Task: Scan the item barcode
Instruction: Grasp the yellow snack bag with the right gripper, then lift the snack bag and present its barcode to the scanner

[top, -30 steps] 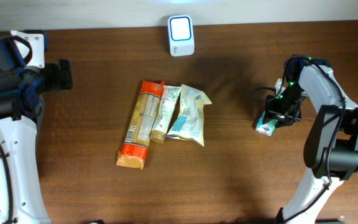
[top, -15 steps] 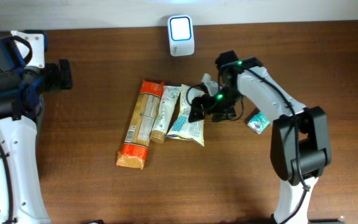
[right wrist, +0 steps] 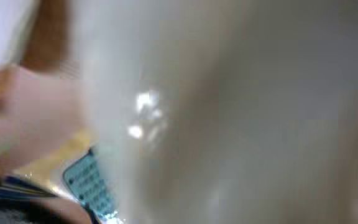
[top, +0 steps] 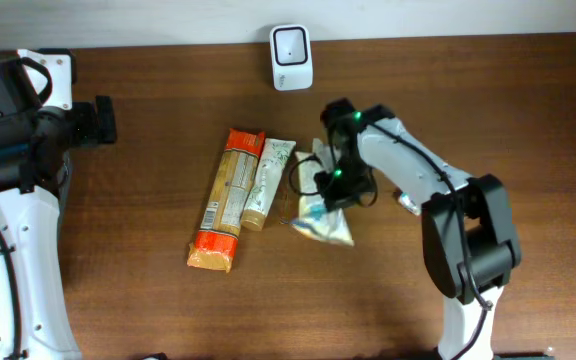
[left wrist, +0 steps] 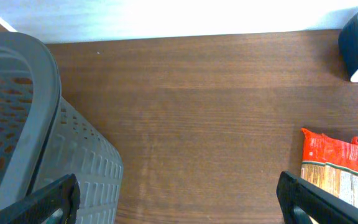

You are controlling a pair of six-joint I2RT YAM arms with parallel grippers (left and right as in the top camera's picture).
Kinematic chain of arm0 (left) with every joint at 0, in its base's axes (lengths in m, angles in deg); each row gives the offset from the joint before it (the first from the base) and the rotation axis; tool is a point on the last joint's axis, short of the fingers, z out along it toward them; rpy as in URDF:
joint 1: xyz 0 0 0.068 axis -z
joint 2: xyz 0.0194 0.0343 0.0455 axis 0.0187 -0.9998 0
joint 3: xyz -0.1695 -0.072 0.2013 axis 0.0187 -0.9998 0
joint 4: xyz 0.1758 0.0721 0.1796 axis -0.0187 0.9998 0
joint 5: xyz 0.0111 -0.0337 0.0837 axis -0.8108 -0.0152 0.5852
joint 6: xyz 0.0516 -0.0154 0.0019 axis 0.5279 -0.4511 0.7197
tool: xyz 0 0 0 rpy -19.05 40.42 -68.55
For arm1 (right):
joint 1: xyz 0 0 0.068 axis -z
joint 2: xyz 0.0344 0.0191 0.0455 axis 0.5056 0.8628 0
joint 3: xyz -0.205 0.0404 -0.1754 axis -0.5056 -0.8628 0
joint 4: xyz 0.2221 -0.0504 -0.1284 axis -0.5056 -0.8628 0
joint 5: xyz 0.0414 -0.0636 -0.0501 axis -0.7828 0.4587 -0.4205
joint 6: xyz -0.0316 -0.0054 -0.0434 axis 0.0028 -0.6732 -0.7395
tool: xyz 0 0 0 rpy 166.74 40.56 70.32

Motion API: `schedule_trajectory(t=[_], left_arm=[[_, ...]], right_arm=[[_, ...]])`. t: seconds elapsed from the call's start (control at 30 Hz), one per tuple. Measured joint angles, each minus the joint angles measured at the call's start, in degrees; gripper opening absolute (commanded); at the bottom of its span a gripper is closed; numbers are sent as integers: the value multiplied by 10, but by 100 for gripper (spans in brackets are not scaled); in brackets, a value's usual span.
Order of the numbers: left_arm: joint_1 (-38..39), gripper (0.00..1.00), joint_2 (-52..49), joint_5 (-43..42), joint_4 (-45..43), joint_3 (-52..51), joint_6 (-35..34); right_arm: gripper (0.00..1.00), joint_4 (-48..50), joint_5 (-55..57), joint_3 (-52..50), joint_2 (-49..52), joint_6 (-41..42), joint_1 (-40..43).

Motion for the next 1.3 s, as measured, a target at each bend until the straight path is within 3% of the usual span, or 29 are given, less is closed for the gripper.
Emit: schedule_trajectory(t=[0.07, 0.1, 0.13, 0.23, 0.27, 0.3, 0.33, 0.4, 0.47, 0.5, 0.6, 0.63, 0.73, 0.77, 0.87, 0.97, 1.13, 1.2, 1.23, 1.3], left_arm=[[0, 99, 0, 0, -2, 0, 0], [0, 99, 0, 0, -2, 0, 0], [0, 99, 0, 0, -2, 0, 0], [0, 99, 0, 0, -1, 0, 0], [0, 99, 0, 0, -2, 0, 0], [0, 99, 0, 0, -1, 0, 0], [0, 99, 0, 0, -2, 0, 0], [0, 99, 0, 0, -2, 0, 0], [0, 99, 0, 0, -2, 0, 0], [0, 99, 0, 0, -1, 0, 0], [0, 99, 0, 0, -2, 0, 0], [0, 99, 0, 0, -1, 0, 0], [0, 99, 0, 0, -1, 0, 0], [0, 99, 0, 0, -1, 0, 0], [0, 99, 0, 0, -1, 0, 0], [0, 99, 0, 0, -2, 0, 0], [0, 99, 0, 0, -2, 0, 0], [0, 99, 0, 0, -1, 0, 0], [0, 99, 0, 0, -1, 0, 0], [0, 99, 0, 0, -1, 0, 0]], right_arm=[[4, -9, 123, 57, -1, -178, 3], [4, -8, 142, 58, -1, -249, 3], [4, 0, 166, 58, -1, -391, 3], [4, 52, 191, 58, -1, -665, 3], [12, 64, 195, 58, -1, -740, 3], [99, 91, 204, 58, -1, -778, 3], [99, 107, 215, 59, -1, -799, 3], [99, 108, 225, 89, -1, -769, 3], [99, 75, 217, 172, -2, -544, 8], [95, -37, 177, 237, -3, -364, 24], [91, -126, 39, 253, -12, -150, 117], [94, -70, -23, 197, -16, -56, 177], [100, 58, -129, 21, -12, 51, 281], [99, 75, -152, -15, -9, 67, 284], [99, 264, -212, -128, -13, 157, 258], [99, 392, -254, -166, -16, 225, 235], [99, 486, -283, -183, -16, 261, 217], [61, 502, -232, -183, -16, 263, 189], [35, 507, -200, -183, -15, 263, 169], [12, 515, -172, -183, -1, 265, 143]])
